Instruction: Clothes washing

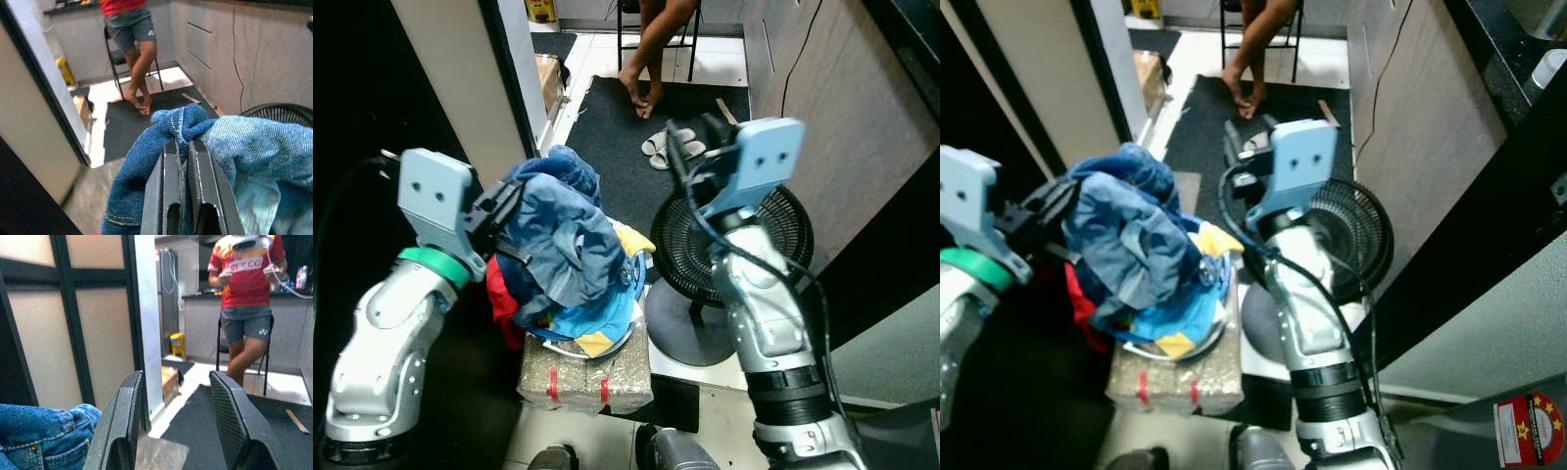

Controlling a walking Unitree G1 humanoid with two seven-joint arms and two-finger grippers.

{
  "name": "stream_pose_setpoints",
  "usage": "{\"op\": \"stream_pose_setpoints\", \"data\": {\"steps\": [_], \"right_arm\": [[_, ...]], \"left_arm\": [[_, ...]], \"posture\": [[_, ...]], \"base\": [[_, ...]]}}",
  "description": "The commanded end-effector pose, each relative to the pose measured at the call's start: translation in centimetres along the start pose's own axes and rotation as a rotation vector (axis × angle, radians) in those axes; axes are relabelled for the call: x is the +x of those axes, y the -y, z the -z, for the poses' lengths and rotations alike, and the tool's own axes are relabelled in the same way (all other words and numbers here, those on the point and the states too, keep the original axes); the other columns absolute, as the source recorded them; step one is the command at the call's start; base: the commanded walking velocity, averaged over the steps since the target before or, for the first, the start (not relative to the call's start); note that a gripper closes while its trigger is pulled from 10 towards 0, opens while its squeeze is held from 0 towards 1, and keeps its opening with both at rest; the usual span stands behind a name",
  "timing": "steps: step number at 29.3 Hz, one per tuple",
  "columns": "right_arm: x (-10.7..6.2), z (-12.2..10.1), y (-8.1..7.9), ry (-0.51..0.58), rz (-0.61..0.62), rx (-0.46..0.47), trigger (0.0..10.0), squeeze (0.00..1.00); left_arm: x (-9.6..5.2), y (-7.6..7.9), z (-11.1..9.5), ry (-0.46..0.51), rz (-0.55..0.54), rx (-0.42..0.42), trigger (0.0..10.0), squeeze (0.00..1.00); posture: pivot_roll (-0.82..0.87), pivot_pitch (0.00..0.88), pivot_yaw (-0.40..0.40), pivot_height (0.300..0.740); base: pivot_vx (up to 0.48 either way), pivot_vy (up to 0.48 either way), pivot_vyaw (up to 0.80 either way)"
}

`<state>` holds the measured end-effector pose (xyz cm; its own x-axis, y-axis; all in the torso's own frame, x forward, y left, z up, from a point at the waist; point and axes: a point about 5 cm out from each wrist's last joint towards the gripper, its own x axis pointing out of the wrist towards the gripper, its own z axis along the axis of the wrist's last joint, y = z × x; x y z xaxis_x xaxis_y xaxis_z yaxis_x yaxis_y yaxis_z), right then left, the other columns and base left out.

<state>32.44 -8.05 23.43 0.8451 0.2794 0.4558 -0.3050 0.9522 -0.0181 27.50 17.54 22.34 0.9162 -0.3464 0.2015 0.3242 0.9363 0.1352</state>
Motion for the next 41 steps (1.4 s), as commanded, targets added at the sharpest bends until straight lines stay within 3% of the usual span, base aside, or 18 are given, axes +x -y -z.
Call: {"op": "stream_pose_setpoints", "data": {"steps": [1, 5, 13, 20, 26, 30, 33, 35, 39, 41], "right_arm": [[-0.5, 1.0, 0.0, -0.044, 0.003, -0.004, 10.0, 0.0], [-1.3, 2.2, 0.7, -0.099, 0.01, -0.041, 10.0, 0.0], [-1.1, 2.3, 1.3, -0.104, 0.014, -0.056, 10.0, 0.0], [0.2, 2.3, 1.0, -0.099, -0.028, -0.061, 10.0, 0.0], [-0.9, 2.5, 1.5, -0.097, -0.005, -0.071, 10.0, 0.0], [-1.0, 3.0, 1.7, -0.118, 0.008, -0.072, 10.0, 0.0], [-1.6, 4.1, 1.9, -0.159, -0.001, -0.091, 10.0, 0.0], [-1.9, 4.3, 2.2, -0.177, 0.011, -0.086, 10.0, 0.0], [-2.0, 4.3, 2.2, -0.185, 0.016, -0.075, 10.0, 0.0], [-0.8, 3.5, 1.8, -0.159, -0.027, -0.067, 10.0, 0.0]], "left_arm": [[-0.1, -0.1, 0.6, -0.001, -0.04, -0.015, 10.0, 0.0], [0.8, -0.2, 2.5, -0.032, -0.095, -0.049, 10.0, 0.0], [1.3, -0.2, 2.7, -0.019, -0.124, -0.038, 10.0, 0.0], [-0.7, -1.8, 3.7, -0.046, -0.228, 0.013, 10.0, 0.0], [-0.6, -0.5, 4.2, -0.042, -0.197, 0.005, 10.0, 0.0], [-0.9, -0.6, 4.7, -0.063, -0.202, 0.004, 10.0, 0.0], [-2.9, -1.3, 7.3, -0.157, -0.258, 0.017, 10.0, 0.0], [-3.5, -1.5, 8.1, -0.19, -0.291, -0.008, 10.0, 0.0], [-3.7, -1.6, 8.2, -0.198, -0.307, -0.03, 10.0, 0.0], [-2.9, -1.5, 6.6, -0.149, -0.301, -0.005, 10.0, 0.0]], "posture": [[0.05, 0.053, 0.055, 0.74], [0.03, 0.048, 0.046, 0.74], [0.06, 0.036, -0.003, 0.74], [0.1, 0.064, -0.037, 0.74], [0.09, 0.041, -0.028, 0.74], [0.08, 0.046, -0.04, 0.74], [0.07, 0.078, -0.037, 0.74], [0.08, 0.086, -0.047, 0.74], [0.08, 0.086, -0.047, 0.74], [0.13, 0.124, -0.068, 0.74]], "base": [[0.0, 0.0, 0.0], [0.0, 0.0, 0.0], [0.0, 0.0, 0.0], [0.0, 0.0, 0.0], [0.0, 0.0, 0.0], [0.0, 0.0, 0.0], [0.0, 0.0, 0.0], [0.0, 0.0, 0.0], [0.0, 0.0, 0.0], [0.0, 0.0, 0.0]]}}
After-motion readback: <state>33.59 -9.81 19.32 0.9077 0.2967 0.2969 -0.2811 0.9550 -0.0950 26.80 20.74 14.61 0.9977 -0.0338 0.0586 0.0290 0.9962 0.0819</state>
